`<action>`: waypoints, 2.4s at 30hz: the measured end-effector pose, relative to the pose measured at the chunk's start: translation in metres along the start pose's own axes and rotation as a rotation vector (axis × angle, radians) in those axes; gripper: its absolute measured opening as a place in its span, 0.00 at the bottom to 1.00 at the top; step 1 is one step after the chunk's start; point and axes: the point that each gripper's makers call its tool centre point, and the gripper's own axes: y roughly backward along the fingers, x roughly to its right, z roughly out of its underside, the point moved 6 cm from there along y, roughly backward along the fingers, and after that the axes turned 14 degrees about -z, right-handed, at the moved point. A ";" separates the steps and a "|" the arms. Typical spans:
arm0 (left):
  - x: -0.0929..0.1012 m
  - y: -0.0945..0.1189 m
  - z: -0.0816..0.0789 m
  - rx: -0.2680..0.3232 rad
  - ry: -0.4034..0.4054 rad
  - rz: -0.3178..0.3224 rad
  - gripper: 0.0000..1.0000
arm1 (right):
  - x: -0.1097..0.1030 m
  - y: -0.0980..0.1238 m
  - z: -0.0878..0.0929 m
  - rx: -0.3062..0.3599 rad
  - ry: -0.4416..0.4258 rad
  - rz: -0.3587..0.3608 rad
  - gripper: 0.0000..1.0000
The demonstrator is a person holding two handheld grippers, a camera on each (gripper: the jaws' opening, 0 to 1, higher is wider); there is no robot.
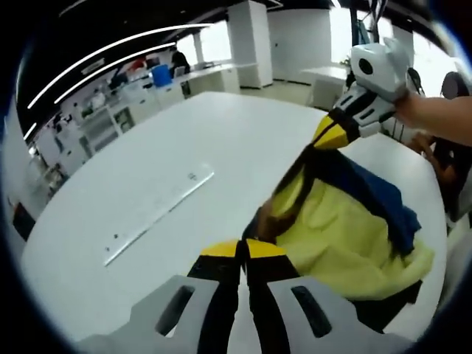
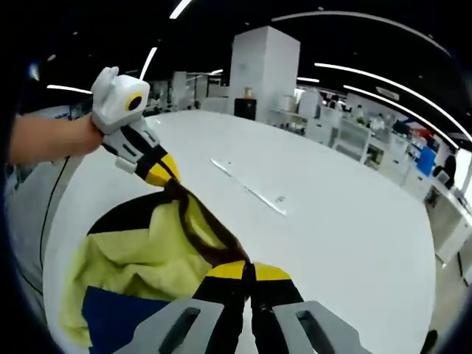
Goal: Fold the garment on the visible template until the final outline fits inside the template.
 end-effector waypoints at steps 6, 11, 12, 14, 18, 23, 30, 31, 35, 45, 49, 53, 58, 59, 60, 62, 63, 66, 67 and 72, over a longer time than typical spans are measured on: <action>-0.003 -0.011 0.009 -0.035 0.019 -0.002 0.00 | 0.003 -0.019 0.009 -0.043 -0.019 -0.004 0.00; -0.003 -0.019 0.015 -0.057 0.038 0.000 0.00 | 0.006 -0.028 0.016 -0.071 -0.040 -0.003 0.00; -0.004 -0.021 0.017 -0.066 0.041 -0.002 0.00 | 0.007 -0.029 0.017 -0.076 -0.049 0.000 0.00; -0.005 -0.025 0.019 -0.078 0.046 -0.006 0.00 | 0.008 -0.031 0.018 -0.074 -0.066 0.001 0.00; -0.006 -0.032 0.024 -0.106 0.067 -0.010 0.00 | 0.012 -0.035 0.022 -0.091 -0.086 0.013 0.00; -0.007 -0.035 0.021 -0.114 0.081 -0.014 0.00 | 0.013 -0.036 0.021 -0.091 -0.092 0.024 0.00; -0.013 -0.034 0.014 -0.085 0.132 -0.036 0.10 | 0.016 -0.029 0.015 -0.023 -0.101 0.018 0.00; -0.014 -0.032 0.012 -0.072 0.138 -0.035 0.13 | 0.016 -0.027 0.014 -0.009 -0.101 0.019 0.00; -0.014 -0.025 0.008 -0.041 0.160 -0.023 0.22 | 0.016 -0.023 0.009 0.063 -0.137 0.028 0.21; -0.011 0.002 0.000 0.012 0.210 -0.026 0.34 | 0.009 -0.007 0.011 0.145 -0.204 0.040 0.47; -0.008 0.014 -0.001 0.020 0.216 -0.025 0.40 | 0.004 0.000 0.013 0.146 -0.212 0.038 0.49; -0.005 0.028 -0.001 0.037 0.230 -0.024 0.43 | -0.003 0.009 0.011 0.148 -0.209 0.036 0.55; -0.001 0.042 0.003 0.039 0.240 -0.023 0.48 | -0.014 0.022 0.008 0.149 -0.185 0.042 0.57; -0.001 0.045 0.004 0.039 0.239 -0.026 0.48 | -0.017 0.025 0.008 0.152 -0.184 0.041 0.58; -0.001 0.047 0.004 0.040 0.238 -0.028 0.48 | -0.019 0.027 0.008 0.155 -0.184 0.039 0.59; -0.002 0.054 0.006 0.046 0.243 -0.035 0.48 | -0.024 0.032 0.008 0.160 -0.179 0.039 0.59; -0.002 0.059 0.007 0.050 0.255 -0.032 0.48 | -0.027 0.034 0.008 0.162 -0.178 0.040 0.59; -0.002 0.068 0.008 0.066 0.284 -0.032 0.47 | -0.036 0.038 0.010 0.162 -0.172 0.036 0.59; -0.002 0.071 0.009 0.066 0.285 -0.032 0.47 | -0.039 0.039 0.011 0.160 -0.167 0.036 0.59; -0.001 0.083 0.013 0.066 0.294 -0.036 0.46 | -0.053 0.045 0.013 0.159 -0.149 0.032 0.58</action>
